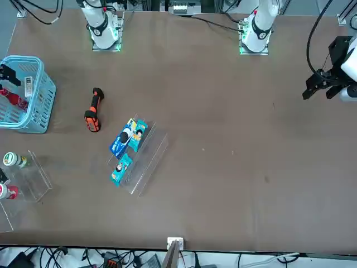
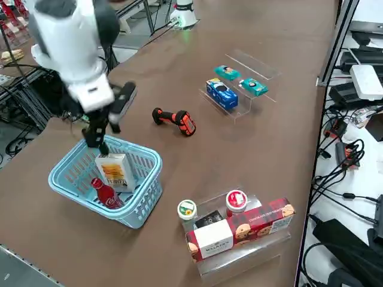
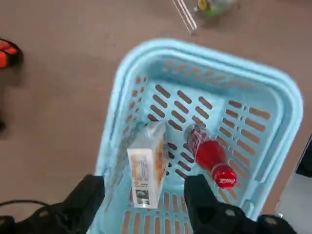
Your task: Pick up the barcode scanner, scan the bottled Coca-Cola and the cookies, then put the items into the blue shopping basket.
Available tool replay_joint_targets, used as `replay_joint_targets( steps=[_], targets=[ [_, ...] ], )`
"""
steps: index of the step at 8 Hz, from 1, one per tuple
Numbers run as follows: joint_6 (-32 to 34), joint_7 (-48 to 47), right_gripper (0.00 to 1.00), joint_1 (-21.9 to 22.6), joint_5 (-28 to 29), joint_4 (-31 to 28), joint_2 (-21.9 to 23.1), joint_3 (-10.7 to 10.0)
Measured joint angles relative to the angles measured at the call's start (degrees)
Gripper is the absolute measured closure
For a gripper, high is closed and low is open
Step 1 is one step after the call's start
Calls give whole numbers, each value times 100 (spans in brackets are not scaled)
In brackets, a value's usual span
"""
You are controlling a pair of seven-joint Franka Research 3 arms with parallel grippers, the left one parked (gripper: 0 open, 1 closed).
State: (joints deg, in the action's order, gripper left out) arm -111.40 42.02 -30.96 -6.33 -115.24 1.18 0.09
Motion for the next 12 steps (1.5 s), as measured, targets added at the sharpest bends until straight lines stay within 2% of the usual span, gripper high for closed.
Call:
replay_joint_targets(
  steps=[3, 6, 8, 9, 11, 12],
  targets=[
    [1403, -932, 0, 1197, 34, 1270, 105, 48],
    [2512, -2725, 0, 2478, 249, 2081, 140, 74],
    [2952, -3701, 0, 2868, 401, 2179, 369, 75],
    [2995, -3866, 0, 2930, 420, 2179, 467, 74],
    [2951, -4041, 0, 2931, 486, 2241, 408, 16],
    [2902, -4262, 0, 2931, 515, 2396, 228, -2]
  ],
)
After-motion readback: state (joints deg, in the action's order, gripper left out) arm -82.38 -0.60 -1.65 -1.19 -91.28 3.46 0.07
